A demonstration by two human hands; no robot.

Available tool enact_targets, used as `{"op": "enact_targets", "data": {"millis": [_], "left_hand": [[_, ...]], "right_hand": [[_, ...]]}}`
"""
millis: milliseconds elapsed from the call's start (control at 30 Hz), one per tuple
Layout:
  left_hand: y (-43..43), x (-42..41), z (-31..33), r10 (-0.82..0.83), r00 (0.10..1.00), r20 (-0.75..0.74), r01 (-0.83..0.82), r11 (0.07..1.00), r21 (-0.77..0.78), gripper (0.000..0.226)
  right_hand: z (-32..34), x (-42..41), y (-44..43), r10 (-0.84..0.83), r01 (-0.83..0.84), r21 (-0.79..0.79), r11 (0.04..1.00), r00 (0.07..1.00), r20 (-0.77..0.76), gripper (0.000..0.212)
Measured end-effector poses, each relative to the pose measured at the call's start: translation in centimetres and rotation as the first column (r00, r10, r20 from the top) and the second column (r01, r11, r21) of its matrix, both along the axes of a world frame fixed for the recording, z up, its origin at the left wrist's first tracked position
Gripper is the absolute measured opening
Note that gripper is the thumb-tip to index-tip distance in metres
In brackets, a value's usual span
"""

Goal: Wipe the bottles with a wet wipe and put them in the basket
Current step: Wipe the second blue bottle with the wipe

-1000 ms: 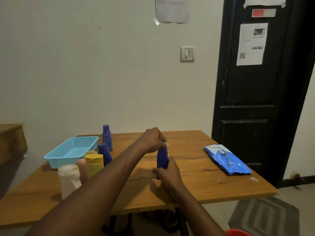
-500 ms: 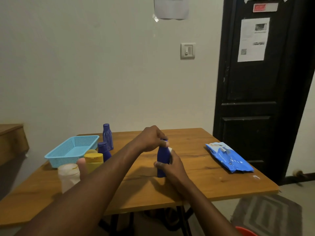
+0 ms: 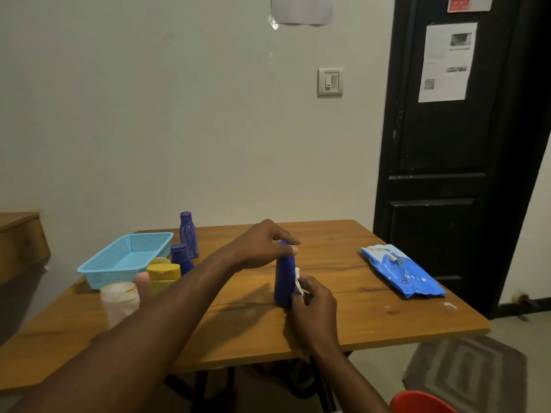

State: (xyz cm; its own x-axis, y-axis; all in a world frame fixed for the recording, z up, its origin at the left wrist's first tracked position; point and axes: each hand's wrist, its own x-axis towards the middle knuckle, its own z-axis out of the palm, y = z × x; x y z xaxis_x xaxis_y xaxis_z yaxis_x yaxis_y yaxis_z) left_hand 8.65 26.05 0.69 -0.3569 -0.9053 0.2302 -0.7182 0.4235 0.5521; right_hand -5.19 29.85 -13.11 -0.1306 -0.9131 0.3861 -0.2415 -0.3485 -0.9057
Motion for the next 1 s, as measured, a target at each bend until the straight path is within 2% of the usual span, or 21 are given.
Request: {"op": "enact_targets", "data": {"millis": [100, 233, 367, 500, 600, 833, 900, 1000], "left_hand": [[-0.2, -0.3, -0.7, 0.027, 0.997, -0.072, -0.031, 0.998, -0.056, 0.024], [-0.4, -0.4, -1.1, 0.026, 0.989, -0.147, -0.035, 0.998, -0.060, 0.032], [-0.5, 0.2, -1.6, 0.057, 0.973, -0.224, -0.066, 0.997, -0.034, 0.038], [-0.4, 1.2, -2.3, 0.073, 0.983, -0.167, -0.091, 0.990, -0.104, 0.028], [-0.3, 1.6, -2.2, 0.073, 0.989, -0.127, -0.091, 0.987, -0.135, 0.025], [-0.3, 1.5, -1.6, 0.025, 0.993, -0.115, -0.040, 0.991, -0.129, 0.027], [-0.4, 1.4, -1.6, 0.022, 0.993, -0.112, -0.036, 0.991, -0.131, 0.027], [-0.5, 1.5, -1.6, 0.022, 0.993, -0.117, -0.037, 0.991, -0.129, 0.027]], "right_hand": [[0.4, 0.4, -0.2, 0.058, -0.057, -0.018, 0.998, 0.997, 0.056, 0.045], [1.9, 1.5, -1.1, 0.177, -0.176, -0.015, 0.984, 0.983, 0.047, 0.073], [3.0, 2.3, -3.3, 0.210, -0.210, 0.020, 0.977, 0.978, 0.017, 0.071], [2.8, 2.9, -4.1, 0.269, -0.271, 0.096, 0.958, 0.963, 0.028, 0.064], [1.5, 2.9, -3.2, 0.248, -0.248, 0.142, 0.958, 0.969, 0.018, 0.062], [1.6, 2.9, -0.5, 0.210, -0.212, 0.042, 0.976, 0.976, 0.057, 0.097], [2.6, 3.0, -1.3, 0.217, -0.218, 0.020, 0.976, 0.975, 0.034, 0.095], [3.7, 3.2, -3.0, 0.268, -0.272, 0.057, 0.961, 0.961, 0.068, 0.077]]}}
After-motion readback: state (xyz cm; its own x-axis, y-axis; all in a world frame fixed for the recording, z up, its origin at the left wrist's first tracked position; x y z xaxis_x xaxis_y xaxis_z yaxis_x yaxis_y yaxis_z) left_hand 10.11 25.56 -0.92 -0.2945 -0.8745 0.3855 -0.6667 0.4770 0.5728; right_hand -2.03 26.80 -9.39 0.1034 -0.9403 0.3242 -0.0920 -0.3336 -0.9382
